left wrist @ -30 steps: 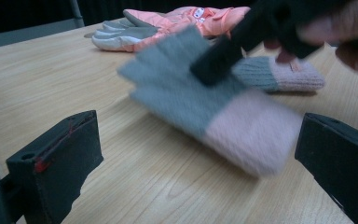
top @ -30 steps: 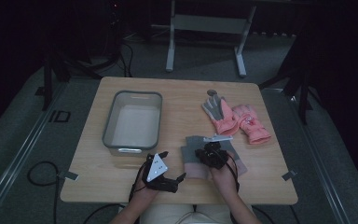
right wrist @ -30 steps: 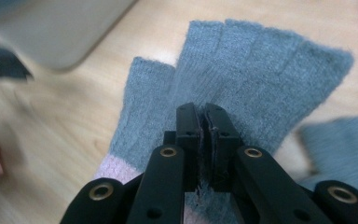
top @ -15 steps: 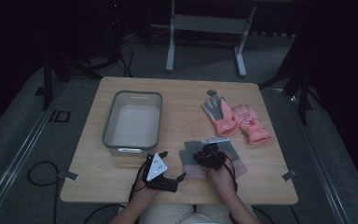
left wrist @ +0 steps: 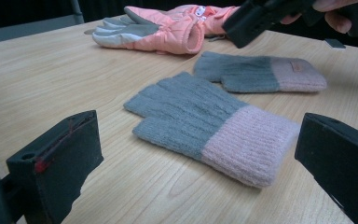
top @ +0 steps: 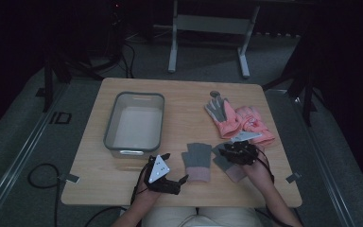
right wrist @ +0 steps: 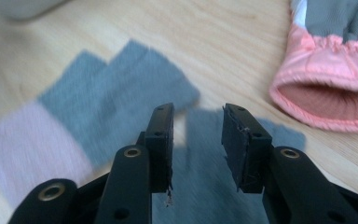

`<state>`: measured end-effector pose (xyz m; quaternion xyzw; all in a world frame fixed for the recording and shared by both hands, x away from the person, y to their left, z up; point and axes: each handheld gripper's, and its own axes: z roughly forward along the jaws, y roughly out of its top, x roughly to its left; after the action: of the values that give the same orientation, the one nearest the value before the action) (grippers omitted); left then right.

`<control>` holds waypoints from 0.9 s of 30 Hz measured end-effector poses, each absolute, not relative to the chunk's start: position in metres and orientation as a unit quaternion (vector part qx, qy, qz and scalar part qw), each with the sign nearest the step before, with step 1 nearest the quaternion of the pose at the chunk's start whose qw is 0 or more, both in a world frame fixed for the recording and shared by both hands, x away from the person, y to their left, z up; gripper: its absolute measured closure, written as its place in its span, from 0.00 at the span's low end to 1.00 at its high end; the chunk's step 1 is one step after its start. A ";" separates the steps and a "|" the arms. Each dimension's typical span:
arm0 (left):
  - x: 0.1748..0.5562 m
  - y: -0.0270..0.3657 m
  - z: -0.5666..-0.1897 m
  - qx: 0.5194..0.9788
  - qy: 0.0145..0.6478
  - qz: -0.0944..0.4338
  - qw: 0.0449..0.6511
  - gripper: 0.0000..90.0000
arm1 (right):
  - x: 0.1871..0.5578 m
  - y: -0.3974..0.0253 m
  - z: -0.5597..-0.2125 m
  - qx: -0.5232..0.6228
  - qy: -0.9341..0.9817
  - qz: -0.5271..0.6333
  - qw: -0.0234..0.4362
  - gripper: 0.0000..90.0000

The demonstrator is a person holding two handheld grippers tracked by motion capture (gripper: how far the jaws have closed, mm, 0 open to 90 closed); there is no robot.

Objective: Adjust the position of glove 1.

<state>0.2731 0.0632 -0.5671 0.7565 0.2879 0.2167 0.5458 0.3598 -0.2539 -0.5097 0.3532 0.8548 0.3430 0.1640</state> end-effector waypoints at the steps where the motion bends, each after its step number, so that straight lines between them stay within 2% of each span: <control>1: 0.273 0.063 -0.567 0.757 0.288 0.217 0.546 0.00 | 0.360 -0.254 -0.510 0.353 0.855 0.343 0.164 0.71; 6: 0.273 0.063 -0.567 0.756 0.289 0.216 0.546 0.00 | 0.364 -0.278 -0.525 0.353 0.866 0.324 0.147 0.72; 14: 0.273 0.063 -0.567 0.756 0.290 0.217 0.545 0.00 | 0.370 -0.285 -0.543 0.345 0.876 0.314 0.122 0.71; 18: 0.274 0.063 -0.567 0.757 0.291 0.217 0.544 0.00 | 0.372 -0.287 -0.544 0.337 0.879 0.315 0.119 0.80; 20: 0.274 0.063 -0.567 0.758 0.290 0.217 0.543 0.00 | 0.372 -0.287 -0.544 0.337 0.879 0.315 0.119 0.80; 21: 0.273 0.063 -0.567 0.758 0.290 0.217 0.542 0.00 | 0.370 -0.285 -0.543 0.363 0.869 0.314 0.121 0.89; 23: 0.274 0.062 -0.567 0.759 0.289 0.216 0.541 0.00 | 0.370 -0.285 -0.543 0.381 0.860 0.319 0.117 0.93; 25: 0.274 0.062 -0.567 0.760 0.289 0.215 0.541 0.00 | 0.369 -0.286 -0.540 0.405 0.848 0.324 0.112 0.95; 27: 0.274 0.062 -0.567 0.759 0.289 0.217 0.541 0.00 | 0.363 -0.287 -0.529 0.425 0.832 0.333 0.128 0.95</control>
<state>0.2738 0.0624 -0.5669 0.7594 0.2893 0.2170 0.5408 0.3628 -0.2871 -0.5294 0.4248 0.8321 0.3328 0.1284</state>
